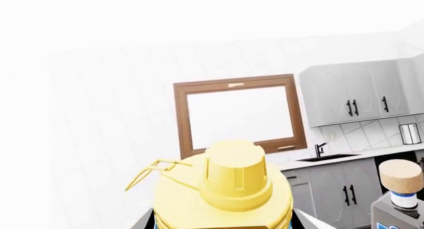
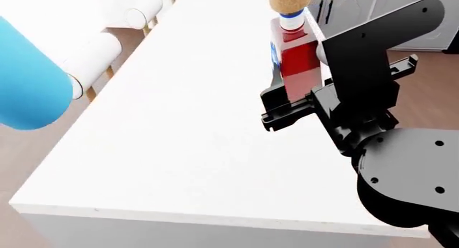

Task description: Move the drinks to the dining counter.

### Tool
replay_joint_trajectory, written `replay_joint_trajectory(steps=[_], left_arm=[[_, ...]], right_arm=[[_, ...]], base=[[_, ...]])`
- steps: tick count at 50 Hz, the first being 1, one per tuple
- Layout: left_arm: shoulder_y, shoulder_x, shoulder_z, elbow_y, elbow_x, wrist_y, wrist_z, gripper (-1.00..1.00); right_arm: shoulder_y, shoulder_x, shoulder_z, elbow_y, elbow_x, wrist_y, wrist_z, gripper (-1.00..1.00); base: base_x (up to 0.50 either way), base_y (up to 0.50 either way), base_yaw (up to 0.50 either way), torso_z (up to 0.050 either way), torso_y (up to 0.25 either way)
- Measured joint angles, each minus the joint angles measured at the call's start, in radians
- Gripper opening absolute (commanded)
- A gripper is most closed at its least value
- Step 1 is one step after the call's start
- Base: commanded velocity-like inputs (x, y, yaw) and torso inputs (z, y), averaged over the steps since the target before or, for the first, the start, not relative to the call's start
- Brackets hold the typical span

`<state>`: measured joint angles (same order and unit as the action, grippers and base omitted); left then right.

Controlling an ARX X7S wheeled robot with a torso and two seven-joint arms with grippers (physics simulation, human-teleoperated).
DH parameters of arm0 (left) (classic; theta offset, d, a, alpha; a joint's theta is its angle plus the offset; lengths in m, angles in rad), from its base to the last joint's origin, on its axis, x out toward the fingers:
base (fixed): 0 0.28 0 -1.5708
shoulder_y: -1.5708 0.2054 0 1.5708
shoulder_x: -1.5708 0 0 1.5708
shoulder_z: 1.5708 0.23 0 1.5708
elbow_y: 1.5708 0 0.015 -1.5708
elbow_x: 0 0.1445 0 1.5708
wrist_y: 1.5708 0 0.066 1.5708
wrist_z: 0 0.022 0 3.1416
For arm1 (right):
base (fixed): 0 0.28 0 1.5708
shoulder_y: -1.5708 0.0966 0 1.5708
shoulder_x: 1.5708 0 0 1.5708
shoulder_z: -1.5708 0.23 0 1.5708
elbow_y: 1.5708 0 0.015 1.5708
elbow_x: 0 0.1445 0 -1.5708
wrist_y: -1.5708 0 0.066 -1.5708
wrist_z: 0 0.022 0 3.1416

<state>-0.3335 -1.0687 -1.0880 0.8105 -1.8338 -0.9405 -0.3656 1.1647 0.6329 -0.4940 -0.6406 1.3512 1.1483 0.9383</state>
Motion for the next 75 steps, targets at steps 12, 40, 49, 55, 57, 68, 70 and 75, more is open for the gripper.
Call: replay_joint_trajectory(steps=[12, 40, 49, 55, 57, 68, 70, 75], left_arm=[[0.001, 0.001, 0.0, -0.004, 0.011, -0.002, 0.002, -1.0], [0.005, 0.027, 0.016, 0.002, 0.033, -0.01, 0.023, -1.0], [-0.031, -0.007, 0.126, -0.001, 0.064, 0.037, 0.01, -1.0], [-0.1, -0.052, 0.288, -0.012, 0.101, 0.111, 0.003, -1.0], [-0.141, -0.069, 0.366, -0.018, 0.116, 0.141, 0.0, -1.0], [-0.572, -0.035, 0.904, -0.081, 0.184, 0.153, -0.022, -1.0], [-0.638, -0.009, 0.981, -0.099, 0.201, 0.14, -0.021, -1.0], [-0.763, 0.057, 1.14, -0.138, 0.251, 0.109, -0.008, -1.0]], right_arm=[[0.0, 0.0, 0.007, -0.006, 0.013, -0.021, -0.005, -1.0], [-0.018, 0.006, 0.017, 0.012, 0.004, -0.046, 0.004, -1.0], [-0.009, -0.006, 0.024, 0.048, 0.054, -0.036, 0.028, -1.0], [0.009, -0.024, 0.018, 0.104, 0.105, -0.013, 0.067, -1.0], [0.013, -0.029, 0.015, 0.121, 0.112, -0.008, 0.074, -1.0], [0.018, -0.042, 0.025, 0.19, 0.121, -0.029, 0.047, -1.0], [0.015, -0.042, 0.03, 0.197, 0.122, -0.035, 0.039, -1.0], [-0.003, -0.041, 0.045, 0.213, 0.122, -0.061, 0.013, -1.0]], base=[[-0.14, 0.09, 0.0, 0.0, 0.004], [0.04, 0.22, 0.0, 0.001, 0.003], [0.0, 0.0, 0.0, 0.0, 0.002], [0.0, 0.0, 0.0, 0.002, 0.002], [0.0, 0.0, 0.0, 0.0, 0.0], [0.0, 0.0, 0.0, 0.001, 0.003], [0.0, 0.0, 0.0, 0.0, 0.0], [0.0, 0.0, 0.0, 0.0, 0.004]])
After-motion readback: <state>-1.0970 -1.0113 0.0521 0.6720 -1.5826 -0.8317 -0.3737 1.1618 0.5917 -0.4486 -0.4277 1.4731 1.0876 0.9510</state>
